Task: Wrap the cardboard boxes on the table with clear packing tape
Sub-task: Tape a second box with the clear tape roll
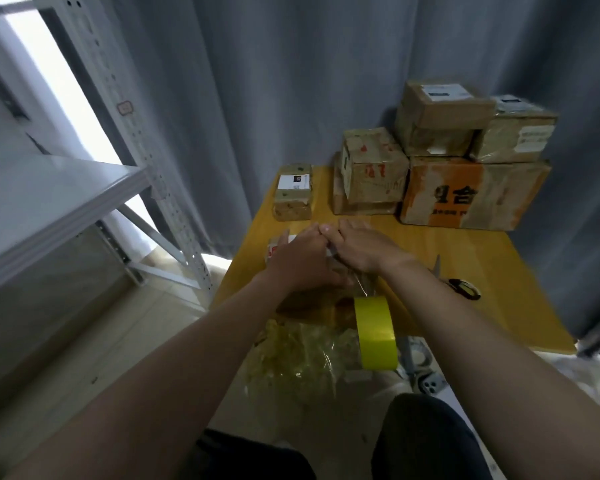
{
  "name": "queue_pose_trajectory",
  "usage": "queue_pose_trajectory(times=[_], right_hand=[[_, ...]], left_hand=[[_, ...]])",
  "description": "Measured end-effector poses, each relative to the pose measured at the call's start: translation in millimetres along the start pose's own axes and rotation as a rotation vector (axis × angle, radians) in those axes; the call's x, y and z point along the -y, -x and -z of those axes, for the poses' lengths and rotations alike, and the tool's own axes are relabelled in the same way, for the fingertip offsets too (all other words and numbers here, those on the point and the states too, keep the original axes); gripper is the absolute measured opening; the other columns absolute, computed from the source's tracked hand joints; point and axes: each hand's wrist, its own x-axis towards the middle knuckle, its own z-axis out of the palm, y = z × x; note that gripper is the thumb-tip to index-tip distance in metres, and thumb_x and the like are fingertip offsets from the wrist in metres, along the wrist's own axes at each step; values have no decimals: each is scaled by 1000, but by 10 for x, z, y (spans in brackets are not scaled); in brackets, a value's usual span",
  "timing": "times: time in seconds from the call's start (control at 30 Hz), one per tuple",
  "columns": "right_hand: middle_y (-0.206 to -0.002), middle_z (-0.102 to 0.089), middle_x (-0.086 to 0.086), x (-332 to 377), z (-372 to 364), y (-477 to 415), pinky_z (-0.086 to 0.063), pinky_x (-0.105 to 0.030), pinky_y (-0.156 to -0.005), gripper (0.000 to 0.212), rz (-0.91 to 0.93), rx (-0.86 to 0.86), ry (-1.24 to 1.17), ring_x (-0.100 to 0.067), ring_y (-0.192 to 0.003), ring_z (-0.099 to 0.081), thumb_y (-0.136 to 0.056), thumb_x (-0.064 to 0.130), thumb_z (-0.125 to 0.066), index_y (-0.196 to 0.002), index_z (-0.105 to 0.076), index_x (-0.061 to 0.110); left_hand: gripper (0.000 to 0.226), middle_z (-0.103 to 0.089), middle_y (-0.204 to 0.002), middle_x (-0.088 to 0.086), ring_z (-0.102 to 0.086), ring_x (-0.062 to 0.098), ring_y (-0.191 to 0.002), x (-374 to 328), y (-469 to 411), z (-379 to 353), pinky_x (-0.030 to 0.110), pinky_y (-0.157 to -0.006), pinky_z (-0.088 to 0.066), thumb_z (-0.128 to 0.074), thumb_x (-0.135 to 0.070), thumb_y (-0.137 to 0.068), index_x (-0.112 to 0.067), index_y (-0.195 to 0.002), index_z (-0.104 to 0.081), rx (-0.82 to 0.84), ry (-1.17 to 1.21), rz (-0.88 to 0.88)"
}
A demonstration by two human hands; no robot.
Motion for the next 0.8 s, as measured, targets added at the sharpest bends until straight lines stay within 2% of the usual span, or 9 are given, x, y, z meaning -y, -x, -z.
queue_pose_trajectory(times=[0.13,0.27,0.47,0.53,0.57,0.63,0.7,0.77,0.8], right_hand=[[-174,1,-9,-28,-86,240,-4,-43,-129,77,61,8,36,-20,-160,10,-104,60,-5,-166,-10,15],[-174,8,-1,-5,-193,767,-2,-41,-129,80,116,-26,-23,-14,-158,14,-105,64,-17,-166,3,17],[-173,11,-4,55,-460,1233,-5,-39,-129,82,118,-139,54,-19,-159,13,-108,52,-35,-164,9,12],[-174,-2,-2,38,-528,1300,-18,-39,-129,79,147,-227,-95,-19,-160,0,-107,40,-48,-165,-1,15],[-171,-14,0,19,-548,1344,-29,-39,-124,77,156,-300,-210,-19,-158,-14,-104,35,-56,-164,-11,19],[-158,-29,4,-54,-596,1431,-42,-34,-110,71,63,-411,-411,-12,-141,-36,-98,36,-68,-155,-27,23],[-142,-42,3,-157,-612,1520,-46,-33,-103,65,-108,-344,-555,-10,-127,-44,-94,46,-70,-147,-41,20],[-107,-61,2,-293,-635,1568,-53,-35,-84,43,-195,-193,-712,-13,-97,-61,-93,50,-70,-117,-62,15],[-87,-62,-2,-341,-625,1610,-49,-35,-73,40,-197,-152,-766,-16,-79,-60,-94,49,-69,-100,-65,9]], left_hand=[[93,-18,-172,-6,-10,17,-159,6,25,15,59,-126,-3,-68,-58,-90,-26,-163,-22,28,-30,-18],[78,-16,-172,-4,-10,15,-159,29,5,15,60,-126,-6,-55,-50,-101,-22,-164,-19,26,-68,-7],[91,-20,-171,-6,-15,17,-158,-1,5,0,58,-126,-5,-66,-59,-90,-24,-163,-22,10,-47,28],[93,-23,-170,-5,-19,18,-157,-19,12,27,58,-125,-7,-69,-58,-89,-24,-163,-23,8,-61,33],[95,-25,-170,-5,-22,19,-156,-31,17,36,57,-126,-10,-71,-58,-88,-25,-163,-24,7,-68,33],[100,-31,-167,-5,-28,22,-153,-56,27,58,56,-124,-17,-75,-61,-81,-26,-162,-27,0,-59,47],[103,-44,-159,-4,-40,24,-144,-73,11,74,53,-119,-28,-78,-68,-73,-28,-157,-36,7,-46,83],[93,-64,-134,-8,-57,22,-123,-100,-27,112,48,-103,-43,-77,-79,-61,-33,-139,-55,31,-39,108],[86,-68,-117,-11,-62,19,-110,-117,-47,152,43,-92,-47,-75,-82,-55,-35,-125,-62,58,-5,120]])
